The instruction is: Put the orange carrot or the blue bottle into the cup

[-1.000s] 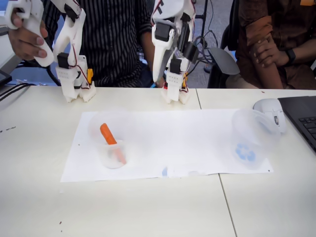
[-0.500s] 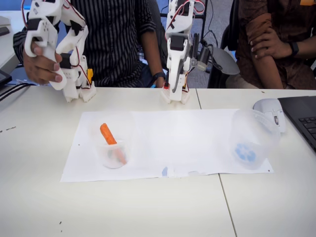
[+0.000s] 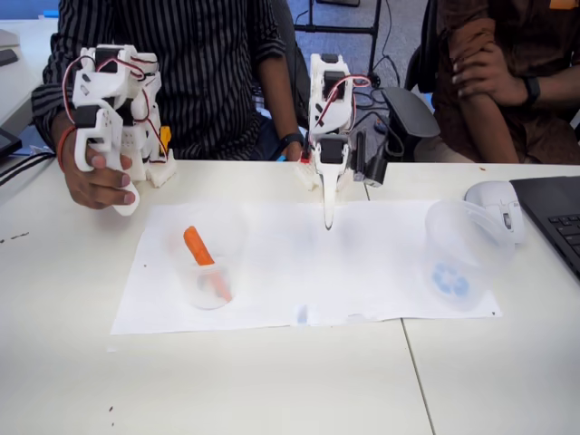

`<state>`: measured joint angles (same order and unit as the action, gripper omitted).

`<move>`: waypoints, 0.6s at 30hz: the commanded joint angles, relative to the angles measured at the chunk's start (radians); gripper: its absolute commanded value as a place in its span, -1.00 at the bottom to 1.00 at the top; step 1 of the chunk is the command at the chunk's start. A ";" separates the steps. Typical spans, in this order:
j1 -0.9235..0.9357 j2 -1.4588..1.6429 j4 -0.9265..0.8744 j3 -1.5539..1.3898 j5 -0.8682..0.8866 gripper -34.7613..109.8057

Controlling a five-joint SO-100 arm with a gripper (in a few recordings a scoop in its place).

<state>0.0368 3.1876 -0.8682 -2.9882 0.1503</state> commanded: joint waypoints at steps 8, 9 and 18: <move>0.015 0.172 0.031 -0.140 0.014 -0.29; 0.015 0.172 0.031 -0.146 0.012 -0.29; 0.015 0.172 0.031 -0.179 0.020 -0.29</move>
<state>0.0430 3.3088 -0.8468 -3.1523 0.1503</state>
